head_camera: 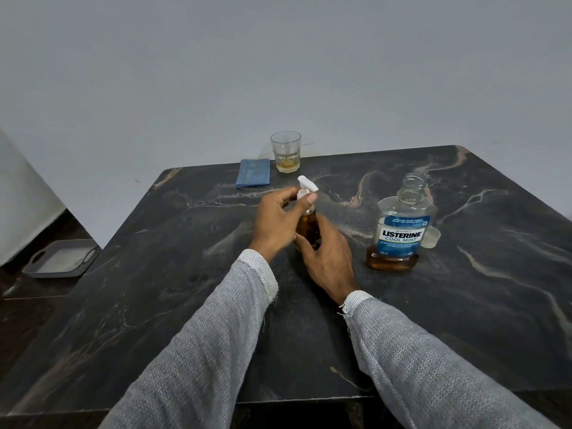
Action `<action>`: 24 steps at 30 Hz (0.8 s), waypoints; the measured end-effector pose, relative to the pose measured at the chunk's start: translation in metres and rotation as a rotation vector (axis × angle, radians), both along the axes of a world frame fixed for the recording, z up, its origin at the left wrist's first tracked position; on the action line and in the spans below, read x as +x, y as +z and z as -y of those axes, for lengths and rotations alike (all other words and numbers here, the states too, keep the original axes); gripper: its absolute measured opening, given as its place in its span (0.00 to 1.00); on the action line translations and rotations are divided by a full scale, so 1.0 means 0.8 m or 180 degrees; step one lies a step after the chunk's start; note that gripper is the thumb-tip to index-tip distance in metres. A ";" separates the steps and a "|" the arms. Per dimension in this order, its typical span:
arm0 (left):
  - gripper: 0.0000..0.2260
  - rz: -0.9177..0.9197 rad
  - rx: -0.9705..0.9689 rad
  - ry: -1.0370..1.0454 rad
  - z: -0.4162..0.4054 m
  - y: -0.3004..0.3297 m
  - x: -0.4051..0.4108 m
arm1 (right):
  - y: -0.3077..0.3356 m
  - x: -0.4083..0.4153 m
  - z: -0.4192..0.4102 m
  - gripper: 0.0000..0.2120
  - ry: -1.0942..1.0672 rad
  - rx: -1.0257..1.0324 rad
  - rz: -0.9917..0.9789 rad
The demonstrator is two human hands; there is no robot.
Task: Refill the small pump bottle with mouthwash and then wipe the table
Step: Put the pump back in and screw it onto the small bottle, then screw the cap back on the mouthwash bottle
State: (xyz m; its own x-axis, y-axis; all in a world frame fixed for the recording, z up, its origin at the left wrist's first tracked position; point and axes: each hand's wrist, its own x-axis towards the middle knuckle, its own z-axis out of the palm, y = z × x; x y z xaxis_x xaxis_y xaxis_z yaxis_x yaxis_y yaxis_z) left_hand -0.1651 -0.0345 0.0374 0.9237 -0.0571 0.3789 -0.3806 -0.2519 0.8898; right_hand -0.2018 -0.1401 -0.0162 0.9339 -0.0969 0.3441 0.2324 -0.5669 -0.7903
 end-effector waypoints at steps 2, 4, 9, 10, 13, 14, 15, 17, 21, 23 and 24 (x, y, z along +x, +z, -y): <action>0.06 -0.0035 0.0007 -0.0155 -0.004 0.001 0.001 | 0.000 0.001 0.000 0.22 0.0031 0.0001 -0.0041; 0.06 -0.0088 -0.0006 -0.0318 -0.009 0.003 0.003 | 0.000 0.002 0.000 0.23 0.0068 0.0010 -0.0066; 0.05 -0.0185 -0.0052 -0.0643 -0.015 0.007 0.006 | 0.000 0.002 0.002 0.23 0.0091 0.0034 -0.0114; 0.05 -0.0191 -0.0084 -0.0682 -0.015 0.007 0.007 | 0.000 0.002 0.002 0.23 0.0090 0.0033 -0.0108; 0.06 -0.0271 -0.0279 -0.0761 -0.015 0.005 0.005 | 0.001 0.001 0.002 0.25 0.0061 0.0048 -0.0117; 0.06 -0.0310 -0.0331 -0.0756 -0.014 0.005 0.005 | 0.001 0.001 0.002 0.25 0.0042 0.0068 -0.0134; 0.07 -0.0352 -0.0346 -0.0743 -0.014 0.005 0.004 | 0.001 0.001 0.001 0.26 0.0029 0.0086 -0.0150; 0.09 -0.0439 -0.0291 -0.0709 -0.015 0.003 0.001 | 0.002 -0.001 0.001 0.28 0.0024 0.0095 -0.0153; 0.14 -0.0550 -0.0234 -0.0566 -0.022 -0.002 -0.010 | 0.003 -0.007 0.005 0.36 0.0023 0.0199 -0.0151; 0.19 -0.0484 -0.0350 -0.0304 -0.025 -0.002 -0.019 | 0.002 -0.012 0.009 0.38 -0.0006 0.0341 -0.0158; 0.19 -0.0366 -0.0384 -0.0055 -0.027 -0.002 -0.024 | 0.001 -0.015 0.011 0.38 -0.0027 0.0411 -0.0157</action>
State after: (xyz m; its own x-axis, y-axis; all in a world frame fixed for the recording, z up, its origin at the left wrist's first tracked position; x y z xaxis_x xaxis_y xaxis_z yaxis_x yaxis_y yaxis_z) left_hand -0.1846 -0.0131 0.0357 0.9607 -0.0339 0.2757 -0.2777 -0.1349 0.9512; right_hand -0.2135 -0.1493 -0.0157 0.9484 -0.1455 0.2819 0.1870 -0.4615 -0.8672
